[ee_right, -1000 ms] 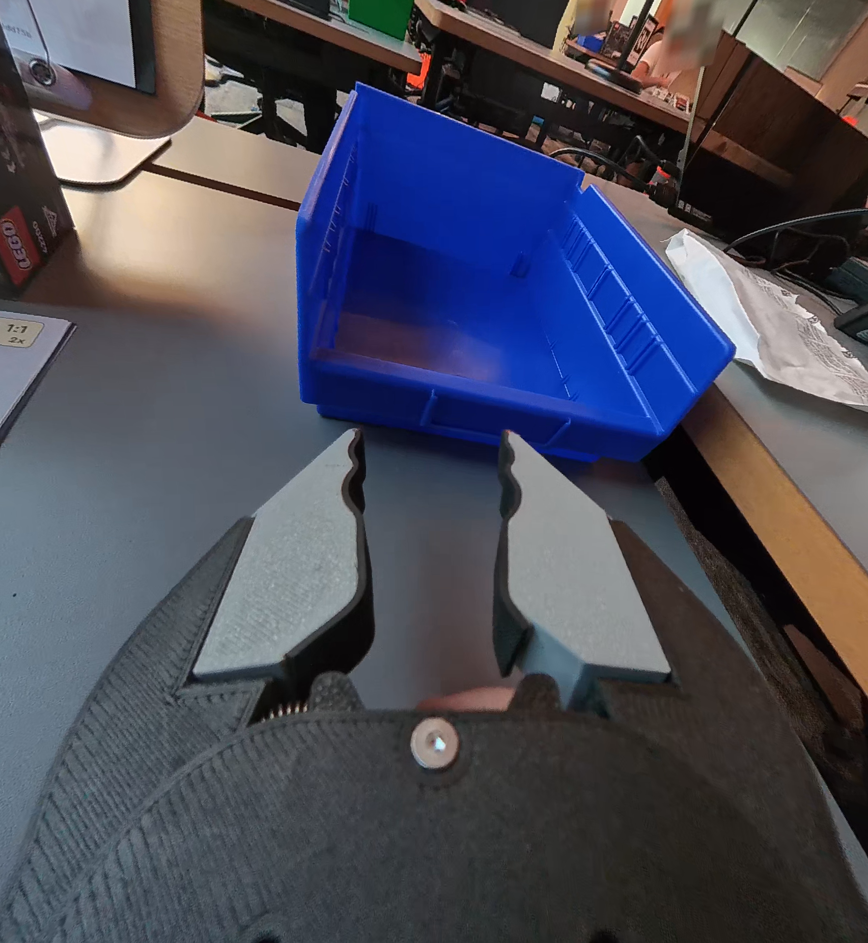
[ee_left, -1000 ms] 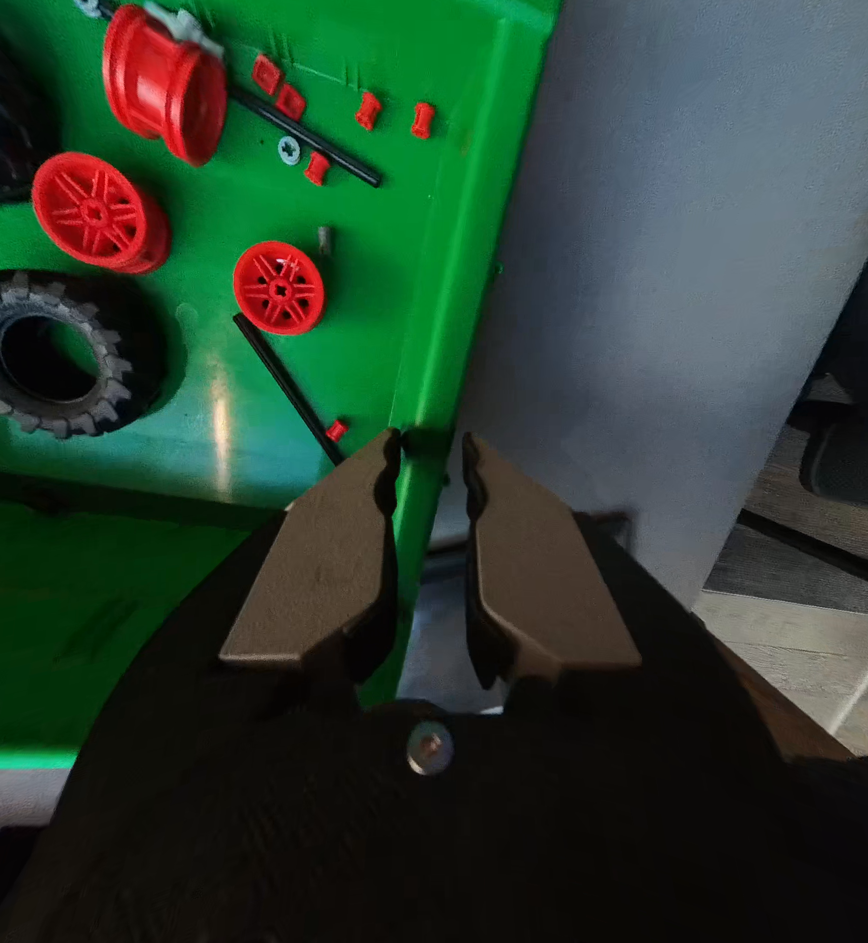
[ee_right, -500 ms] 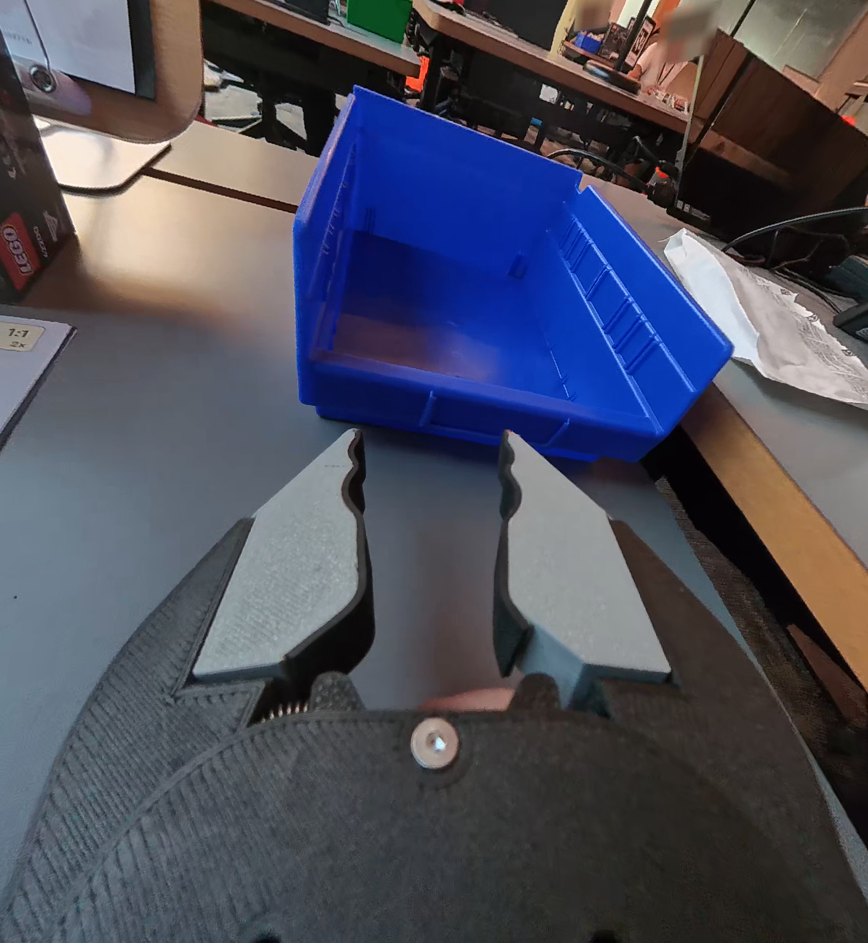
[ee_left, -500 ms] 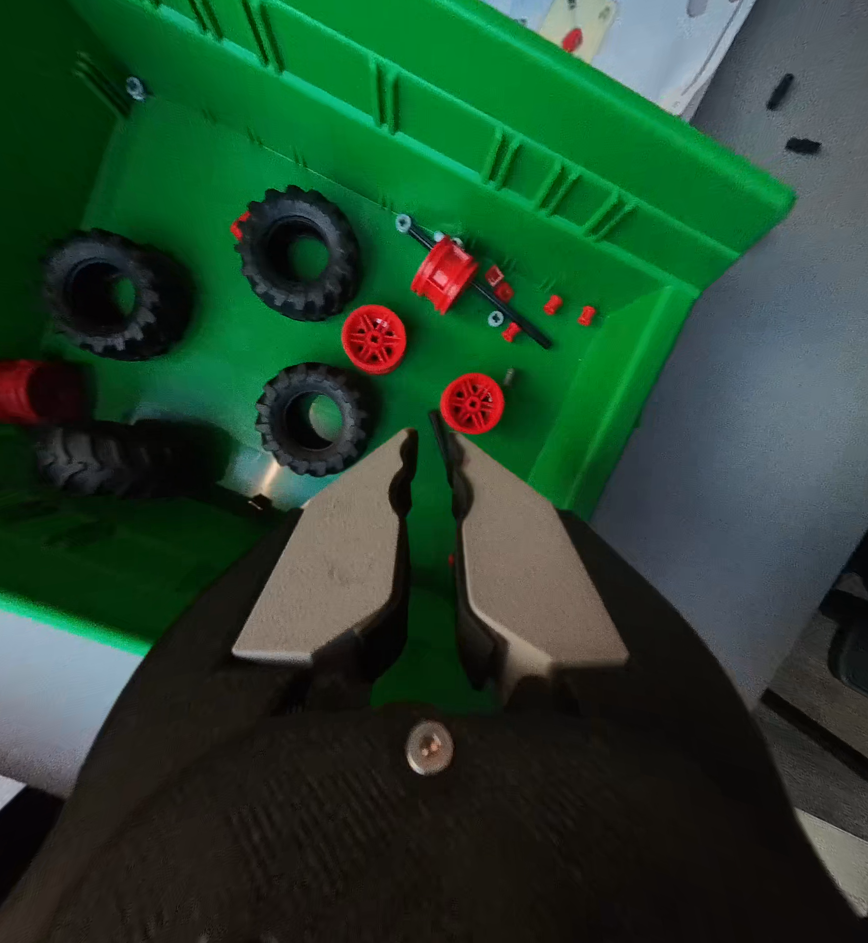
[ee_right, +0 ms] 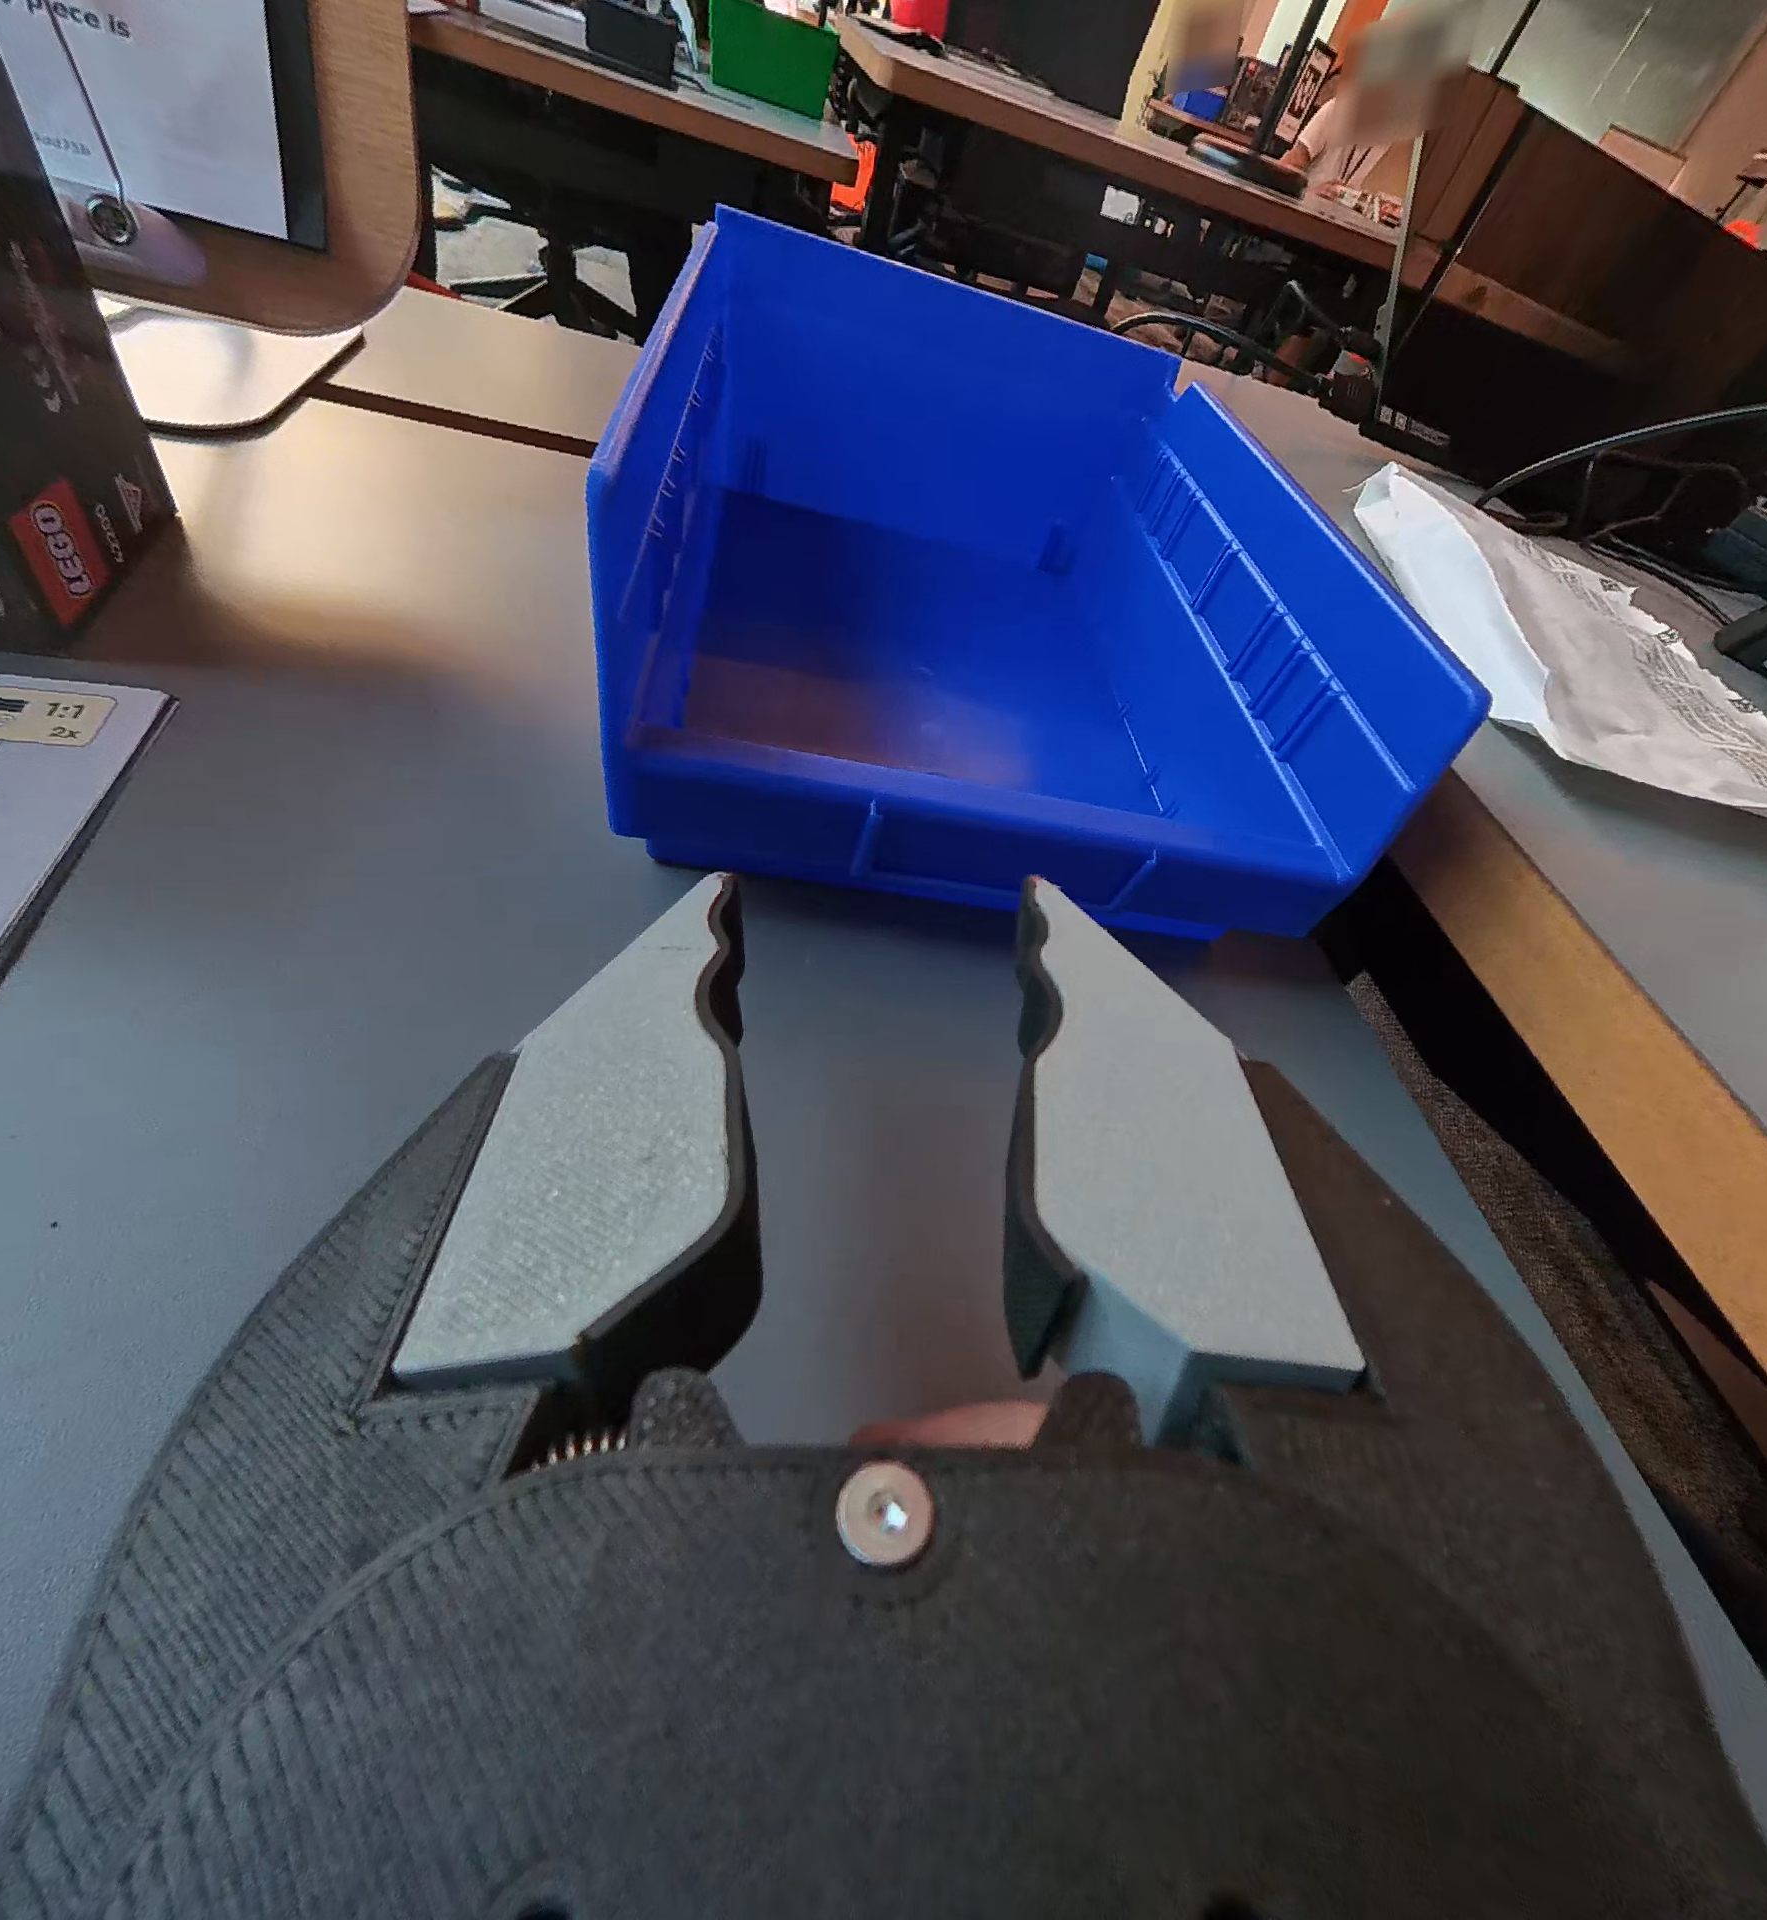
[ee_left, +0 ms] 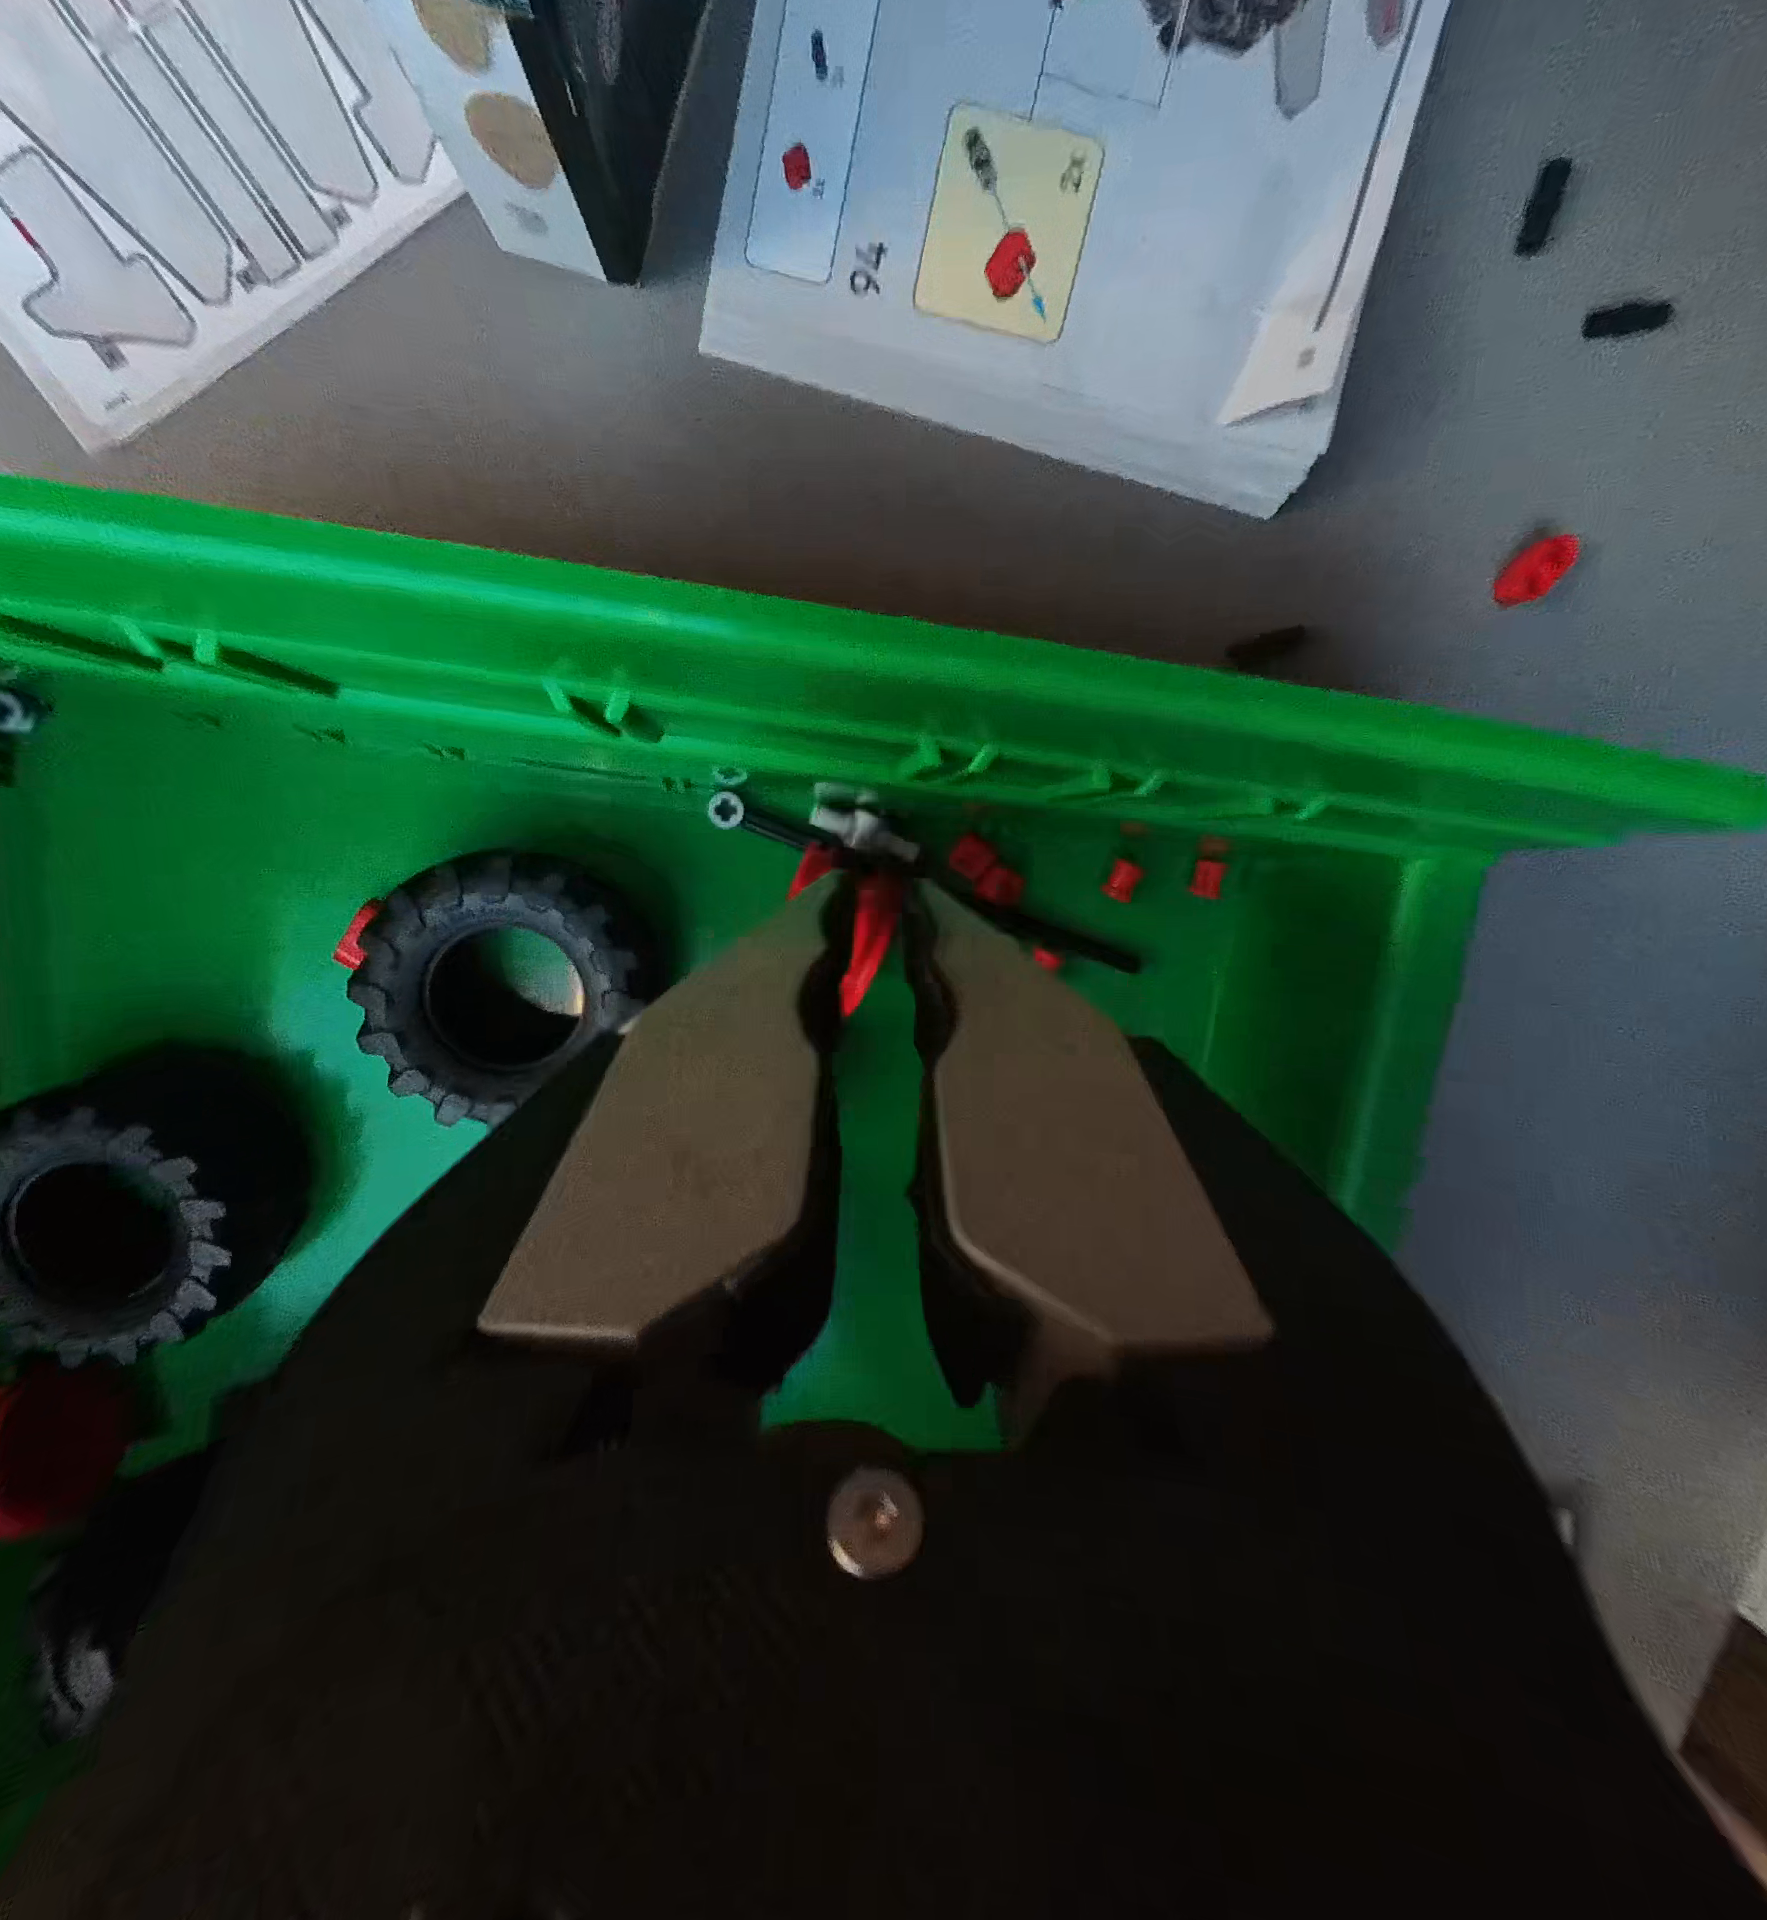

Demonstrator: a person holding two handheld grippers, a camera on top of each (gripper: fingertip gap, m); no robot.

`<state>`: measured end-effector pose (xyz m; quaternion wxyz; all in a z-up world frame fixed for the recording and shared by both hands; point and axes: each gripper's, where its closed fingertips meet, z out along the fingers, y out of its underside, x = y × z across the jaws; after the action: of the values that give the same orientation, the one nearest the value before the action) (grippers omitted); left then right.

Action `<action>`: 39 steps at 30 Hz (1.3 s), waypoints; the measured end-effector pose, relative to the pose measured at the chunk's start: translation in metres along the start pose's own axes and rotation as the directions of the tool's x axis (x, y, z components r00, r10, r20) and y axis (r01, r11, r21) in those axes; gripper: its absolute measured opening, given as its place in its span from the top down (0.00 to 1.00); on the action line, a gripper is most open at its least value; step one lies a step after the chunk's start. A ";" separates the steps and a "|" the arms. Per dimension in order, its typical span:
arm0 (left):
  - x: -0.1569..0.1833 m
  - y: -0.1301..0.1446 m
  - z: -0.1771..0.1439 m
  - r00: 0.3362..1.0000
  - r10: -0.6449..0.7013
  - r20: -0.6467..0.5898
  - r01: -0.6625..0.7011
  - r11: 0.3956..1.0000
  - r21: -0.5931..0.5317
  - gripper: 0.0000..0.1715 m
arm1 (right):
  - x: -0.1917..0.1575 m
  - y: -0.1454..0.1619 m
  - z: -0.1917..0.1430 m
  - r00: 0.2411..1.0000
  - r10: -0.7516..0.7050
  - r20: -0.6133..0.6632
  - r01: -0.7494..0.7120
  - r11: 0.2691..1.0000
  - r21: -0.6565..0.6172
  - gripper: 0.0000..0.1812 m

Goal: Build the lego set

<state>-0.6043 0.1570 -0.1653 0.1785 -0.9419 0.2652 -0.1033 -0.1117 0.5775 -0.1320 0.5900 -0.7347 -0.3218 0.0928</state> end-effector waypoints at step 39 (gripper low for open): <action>-0.103 0.001 -0.029 0.971 -0.170 0.169 0.180 0.983 -0.044 0.83 | 0.000 -0.012 -0.008 0.995 0.076 0.064 -0.081 0.992 0.092 0.74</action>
<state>-0.6997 0.2034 -0.1493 0.1621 -0.9718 0.1684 -0.0327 -0.1123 0.5723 -0.1188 0.6100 -0.7150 -0.3055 0.1532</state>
